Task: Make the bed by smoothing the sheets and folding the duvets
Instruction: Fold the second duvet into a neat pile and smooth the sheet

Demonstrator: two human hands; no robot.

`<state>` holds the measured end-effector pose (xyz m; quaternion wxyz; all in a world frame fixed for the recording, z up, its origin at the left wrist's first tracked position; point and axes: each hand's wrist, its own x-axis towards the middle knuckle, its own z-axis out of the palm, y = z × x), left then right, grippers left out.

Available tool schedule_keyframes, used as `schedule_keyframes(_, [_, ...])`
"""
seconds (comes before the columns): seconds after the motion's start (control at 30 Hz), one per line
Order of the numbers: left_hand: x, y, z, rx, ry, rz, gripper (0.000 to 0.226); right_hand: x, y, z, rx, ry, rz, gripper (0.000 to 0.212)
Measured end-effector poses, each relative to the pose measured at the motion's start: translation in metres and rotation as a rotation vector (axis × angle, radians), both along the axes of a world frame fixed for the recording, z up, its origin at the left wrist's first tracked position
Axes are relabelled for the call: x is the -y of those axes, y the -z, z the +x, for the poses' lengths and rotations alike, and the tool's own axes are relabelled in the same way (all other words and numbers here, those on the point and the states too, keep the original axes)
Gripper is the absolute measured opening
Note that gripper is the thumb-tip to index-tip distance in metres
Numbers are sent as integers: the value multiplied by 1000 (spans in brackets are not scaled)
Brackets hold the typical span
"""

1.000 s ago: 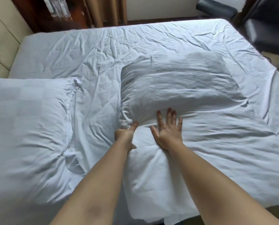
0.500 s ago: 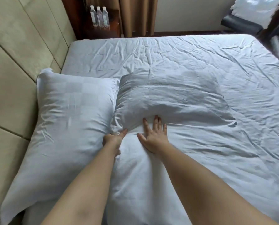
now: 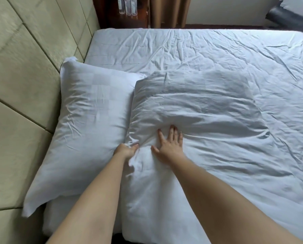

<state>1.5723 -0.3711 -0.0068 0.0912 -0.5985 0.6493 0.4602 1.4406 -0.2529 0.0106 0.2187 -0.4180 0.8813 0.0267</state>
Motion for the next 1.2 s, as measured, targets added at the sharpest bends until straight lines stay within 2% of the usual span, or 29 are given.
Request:
schedule_keyframes(0.07, [3,-2,-3,3,57,5,61,0,-5,-2,-59,-38,-86,70])
schedule_keyframes(0.17, [3,-7,-2,21,52,9,67,4,-16,-11,-136,-217,-128,69])
schedule_keyframes(0.27, [8,-6,2,32,41,19,70,19,-23,-16,-64,-282,-13,69])
schedule_keyframes(0.33, [16,-8,5,23,5,-6,67,30,-24,-12,-68,-296,-34,68])
schedule_keyframes(0.5, [43,-7,33,127,19,-114,34,64,-18,14,-12,-483,-85,59])
schedule_keyframes(0.6, [52,5,54,213,165,-129,47,83,-2,35,50,-540,-85,52])
schedule_keyframes(0.63, [53,8,58,201,155,-170,47,87,5,41,70,-547,-82,50])
schedule_keyframes(0.67, [53,13,62,181,113,-215,44,90,11,47,96,-548,-78,49])
schedule_keyframes(0.77, [56,21,73,133,-309,-298,25,98,25,61,190,-533,-63,47])
schedule_keyframes(0.8, [58,23,78,147,-382,-307,23,102,27,66,220,-514,-61,47])
schedule_keyframes(0.83, [61,24,82,180,-366,-322,22,107,28,70,260,-475,-62,45])
schedule_keyframes(0.93, [77,27,90,283,-115,-462,22,130,31,85,462,-168,-107,42])
schedule_keyframes(1.0, [93,28,90,333,-9,-567,25,148,36,93,595,70,-156,49])
schedule_keyframes(1.1, [115,29,86,357,-98,-575,37,169,45,96,674,377,-153,69])
schedule_keyframes(1.2, [132,33,81,374,-177,-530,64,183,57,89,695,621,-176,83])
